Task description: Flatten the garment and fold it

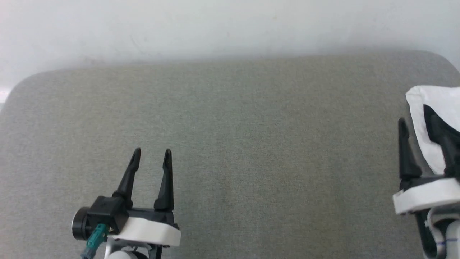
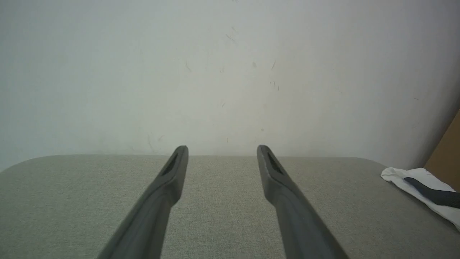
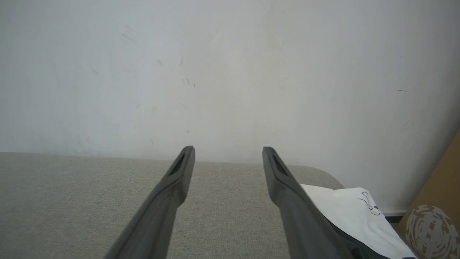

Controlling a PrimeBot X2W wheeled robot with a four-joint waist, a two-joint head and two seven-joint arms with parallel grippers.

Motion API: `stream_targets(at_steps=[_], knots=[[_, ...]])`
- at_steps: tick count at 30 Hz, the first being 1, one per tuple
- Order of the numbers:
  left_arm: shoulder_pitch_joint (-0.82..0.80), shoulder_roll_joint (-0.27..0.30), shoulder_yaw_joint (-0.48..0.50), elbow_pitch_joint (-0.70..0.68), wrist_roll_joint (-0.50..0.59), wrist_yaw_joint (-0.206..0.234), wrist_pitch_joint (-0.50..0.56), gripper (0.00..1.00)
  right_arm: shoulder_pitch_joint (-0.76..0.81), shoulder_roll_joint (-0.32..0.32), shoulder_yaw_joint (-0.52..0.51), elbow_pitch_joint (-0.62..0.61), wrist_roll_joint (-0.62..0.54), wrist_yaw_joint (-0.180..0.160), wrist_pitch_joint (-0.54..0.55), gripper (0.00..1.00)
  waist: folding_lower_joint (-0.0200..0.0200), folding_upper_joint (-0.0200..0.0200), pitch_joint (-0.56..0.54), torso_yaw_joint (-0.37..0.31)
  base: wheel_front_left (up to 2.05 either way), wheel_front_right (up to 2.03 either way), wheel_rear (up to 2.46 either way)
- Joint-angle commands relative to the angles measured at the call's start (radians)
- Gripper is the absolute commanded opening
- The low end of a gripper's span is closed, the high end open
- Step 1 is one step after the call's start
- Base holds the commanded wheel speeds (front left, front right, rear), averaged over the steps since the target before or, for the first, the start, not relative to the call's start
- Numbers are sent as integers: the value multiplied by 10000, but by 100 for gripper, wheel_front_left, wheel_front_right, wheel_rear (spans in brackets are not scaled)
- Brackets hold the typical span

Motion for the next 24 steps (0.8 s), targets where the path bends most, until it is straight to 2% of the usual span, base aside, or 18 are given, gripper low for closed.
stream_targets(at_steps=[1,8,24], knots=[[120,-11,2,96,-48,86,-64,100,176,81,-4,-75,-126,-19,-90,100,2,0,-281,279,0,0,0],[469,-209,-41,683,-238,90,-185,100,983,544,16,114,-856,-19,-619,100,2,0,-366,443,0,0,0],[605,-359,73,881,-32,70,-257,100,1286,680,-177,824,-653,-19,-1114,100,2,0,-204,519,0,0,0]])
